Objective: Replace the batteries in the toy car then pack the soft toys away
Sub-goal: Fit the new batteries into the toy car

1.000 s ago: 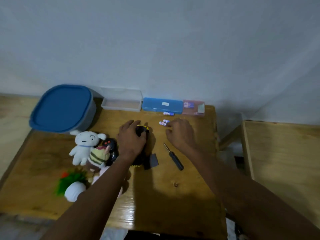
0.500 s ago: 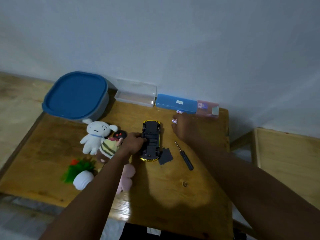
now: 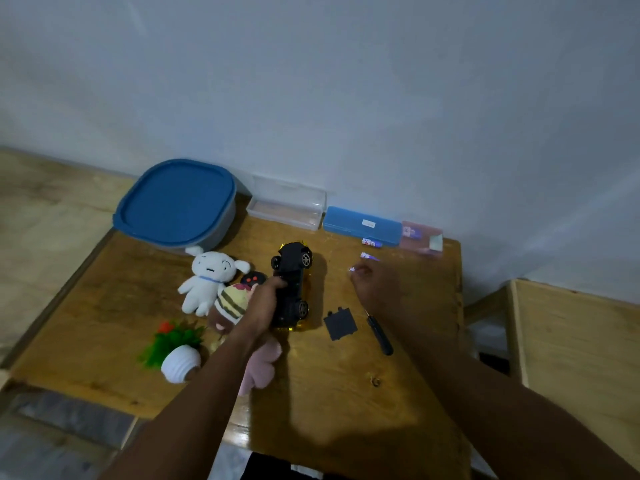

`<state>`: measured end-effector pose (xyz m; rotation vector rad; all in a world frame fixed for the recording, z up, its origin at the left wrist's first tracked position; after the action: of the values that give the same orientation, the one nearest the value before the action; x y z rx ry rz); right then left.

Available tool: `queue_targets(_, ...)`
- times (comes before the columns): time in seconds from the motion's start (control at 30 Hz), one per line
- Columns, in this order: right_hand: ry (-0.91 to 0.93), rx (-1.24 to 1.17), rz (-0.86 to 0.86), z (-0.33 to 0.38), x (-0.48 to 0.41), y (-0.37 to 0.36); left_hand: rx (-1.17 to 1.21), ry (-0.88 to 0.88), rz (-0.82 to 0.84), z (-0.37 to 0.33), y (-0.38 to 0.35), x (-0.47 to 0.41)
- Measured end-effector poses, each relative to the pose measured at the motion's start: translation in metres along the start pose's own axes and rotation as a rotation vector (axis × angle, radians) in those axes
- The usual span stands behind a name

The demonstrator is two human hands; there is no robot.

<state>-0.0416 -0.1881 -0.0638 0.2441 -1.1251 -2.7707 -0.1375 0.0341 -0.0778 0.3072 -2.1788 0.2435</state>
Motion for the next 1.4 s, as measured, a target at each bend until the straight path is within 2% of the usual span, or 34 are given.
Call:
queue_targets(0.13, -0.16, -0.338, -0.151, 0.027, 0.013, 0.017, 0.107, 0.0, 0.063, 0.006, -0.014, 0.014)
queue_targets(0.23, -0.166, -0.628, -0.261, 0.06, 0.024, 0.034, 0.185, -0.02, 0.097, 0.0, -0.022, 0.026)
queue_targets(0.3, -0.136, -0.712, -0.29, 0.079, 0.032, 0.042, 0.231, -0.056, 0.105, -0.008, -0.026, 0.029)
queue_targets(0.57, 0.0, -0.657, -0.246, 0.106, 0.055, 0.047, 0.249, -0.127, 0.278, -0.027, -0.056, 0.051)
queue_targets(0.93, 0.102, -0.54, -0.289, 0.121, 0.047, 0.059, 0.124, -0.131, 0.349, -0.048, -0.057, 0.058)
queue_targets(1.27, 0.157, -0.423, -0.284, 0.127, 0.037, 0.051, 0.257, -0.124, 0.454, -0.052, -0.05, 0.064)
queue_targets(1.4, 0.255, -0.33, -0.296, 0.139, 0.04, 0.057, 0.256, -0.141, 0.48, -0.055, -0.05, 0.068)
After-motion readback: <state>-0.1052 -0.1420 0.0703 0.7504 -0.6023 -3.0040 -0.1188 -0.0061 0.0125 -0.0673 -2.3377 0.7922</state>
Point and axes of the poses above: each hand's wrist, its own x-axis away from the middle knuckle, its own y-axis out of the back of the hand, z = x × y, the point moved 9 cm from there along -x, towards the middle knuckle, and after that the axes turned 12 degrees about y, right-handed, at the moved point
